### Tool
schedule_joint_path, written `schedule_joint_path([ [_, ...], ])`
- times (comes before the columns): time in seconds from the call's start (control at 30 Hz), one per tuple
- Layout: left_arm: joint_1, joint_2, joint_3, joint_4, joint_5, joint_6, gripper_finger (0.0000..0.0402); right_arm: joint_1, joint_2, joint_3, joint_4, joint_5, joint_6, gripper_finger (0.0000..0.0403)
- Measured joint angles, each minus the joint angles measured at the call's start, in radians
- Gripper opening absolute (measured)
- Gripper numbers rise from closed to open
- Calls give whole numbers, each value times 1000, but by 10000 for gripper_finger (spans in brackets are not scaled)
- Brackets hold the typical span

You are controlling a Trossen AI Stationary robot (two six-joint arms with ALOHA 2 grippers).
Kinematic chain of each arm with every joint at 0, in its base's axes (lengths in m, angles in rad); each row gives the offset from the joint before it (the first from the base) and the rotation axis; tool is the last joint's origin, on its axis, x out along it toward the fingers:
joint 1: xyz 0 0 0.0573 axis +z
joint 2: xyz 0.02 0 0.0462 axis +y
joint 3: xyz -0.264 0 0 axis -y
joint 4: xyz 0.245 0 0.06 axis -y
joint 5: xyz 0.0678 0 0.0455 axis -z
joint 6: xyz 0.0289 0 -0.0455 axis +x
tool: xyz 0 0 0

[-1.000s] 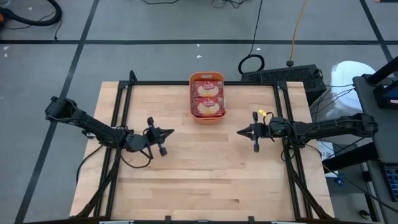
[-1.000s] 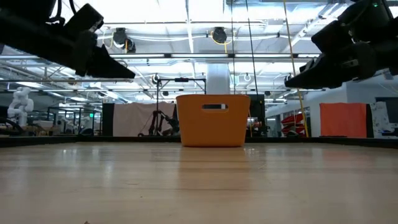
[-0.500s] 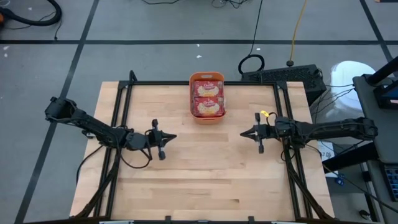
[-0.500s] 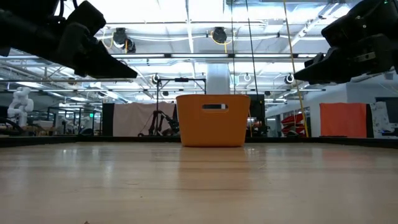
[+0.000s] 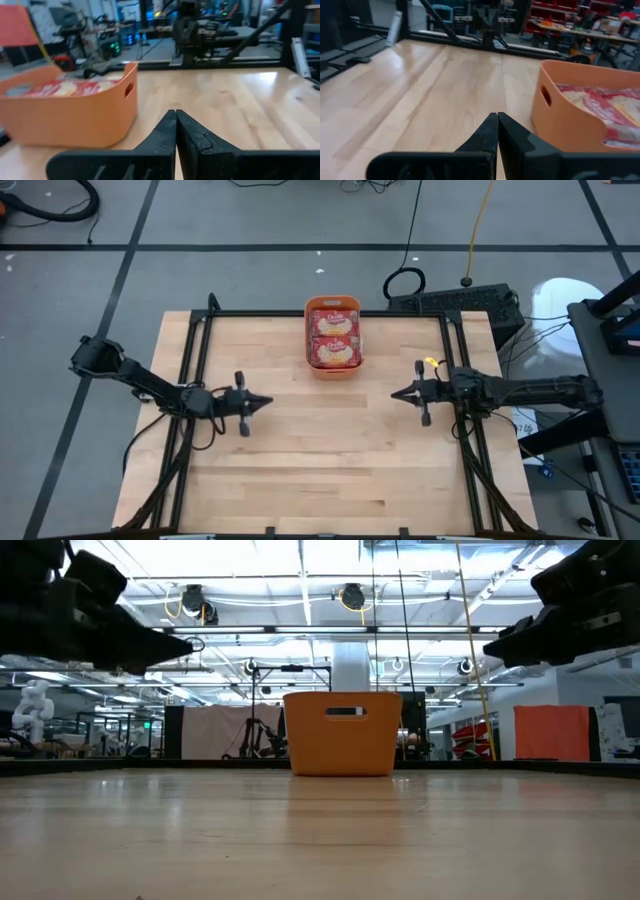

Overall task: Sort popcorn bags into baskets
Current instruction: Return to Home Position

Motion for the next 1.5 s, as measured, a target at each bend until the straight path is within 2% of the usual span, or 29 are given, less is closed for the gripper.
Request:
schedule_joint_path([
  [0.13,1,-29,0,0,44,62,7,0,-50,-5,-12,-45,-4,4],
  [0.33,1,-139,0,-22,88,147,4,0,-159,-71,-17,-43,-2,4],
  [0.8,1,-539,0,-408,114,168,9,0,-384,-100,-121,-38,-4,4],
  [0.9,1,-633,0,-499,127,175,5,0,-391,-101,-125,-38,-27,4],
  [1.17,40,-884,1,-710,235,178,5,0,-389,-102,-122,-39,-27,4],
  [1.3,87,-990,1,-815,324,178,5,-1,-389,-103,-125,-10,-31,4],
  [1.5,179,-1136,1,-991,385,160,7,-1,-389,-103,-131,12,-53,4],
])
